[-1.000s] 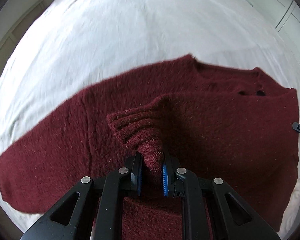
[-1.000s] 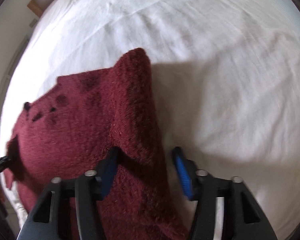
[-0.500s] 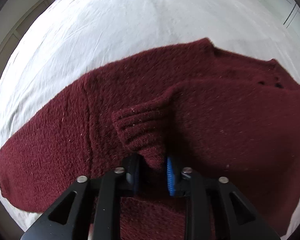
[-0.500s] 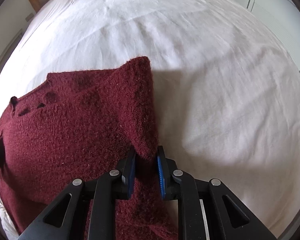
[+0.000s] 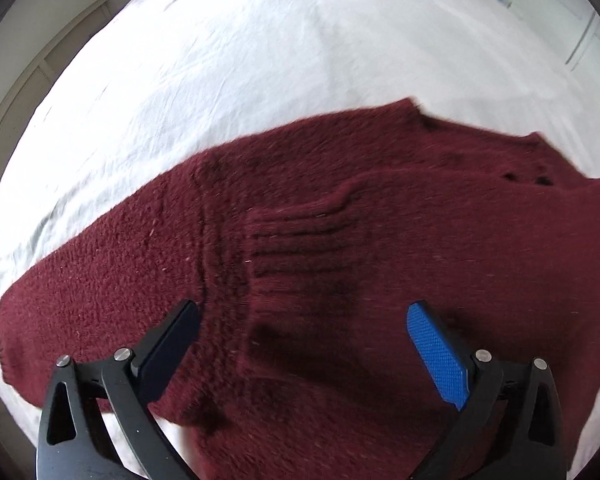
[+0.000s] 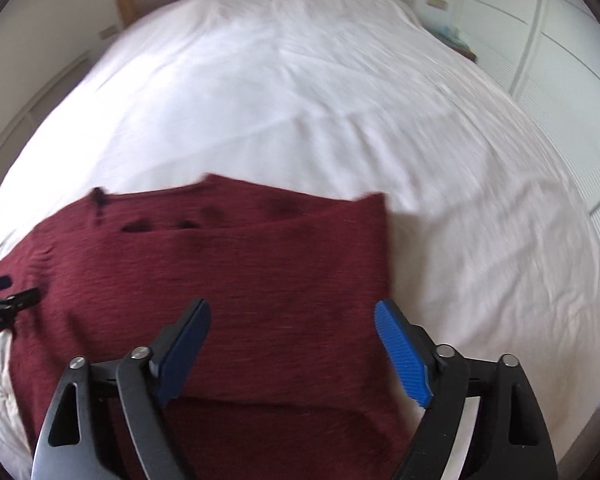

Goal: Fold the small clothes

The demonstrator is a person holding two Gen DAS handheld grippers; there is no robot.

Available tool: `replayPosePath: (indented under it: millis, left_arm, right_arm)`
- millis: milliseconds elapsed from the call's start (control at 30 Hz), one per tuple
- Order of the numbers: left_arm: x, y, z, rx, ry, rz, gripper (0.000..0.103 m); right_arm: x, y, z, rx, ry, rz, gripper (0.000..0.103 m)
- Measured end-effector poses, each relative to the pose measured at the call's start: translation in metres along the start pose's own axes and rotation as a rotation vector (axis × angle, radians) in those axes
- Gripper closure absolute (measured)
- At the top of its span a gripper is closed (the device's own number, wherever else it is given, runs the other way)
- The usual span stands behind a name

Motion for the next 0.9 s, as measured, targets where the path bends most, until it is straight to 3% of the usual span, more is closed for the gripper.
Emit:
replayPosePath:
  millis: [100, 300, 433, 600, 767, 900]
  left_arm:
    - [0.016, -0.003, 0.008, 0.027, -0.018, -0.037, 0.001]
    - [0.058, -0.016, 0.008, 0.116, -0.007, -0.149, 0.001]
    - [0.078, -0.020, -0.003, 0.078, -0.004, -0.150, 0.001]
    - [0.079, -0.032, -0.026, 0.039, 0.027, -0.151, 0.001]
    - [0.060, -0.041, -0.027, 0.037, -0.016, -0.125, 0.001]
    - [0.045, -0.056, -0.012, 0.037, -0.026, -0.138, 0.001]
  right_arm:
    - [-0.029, -0.004, 0.011, 0.035, 0.021, 0.045, 0.000]
    - [-0.073, -0.023, 0.002, 0.053, 0.015, 0.123, 0.000]
    - [-0.083, -0.040, -0.021, 0.017, 0.024, 0.140, 0.000]
    - [-0.069, -0.056, -0.048, -0.031, -0.030, 0.151, 0.000]
    - [-0.026, -0.055, -0.058, -0.038, -0.086, 0.115, 0.000]
    - [-0.008, -0.056, -0.064, -0.058, -0.050, 0.090, 0.001]
Point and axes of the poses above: each gripper's, at about its wrist camera, not at the fingertips, and z roughly against the way its jaws point, x to its right, y to its top, the point moved 5 cm from there along -z, roughly the way its jaws point, and after that the axes turned 15 degrees about -y, right-handed, at the moved point
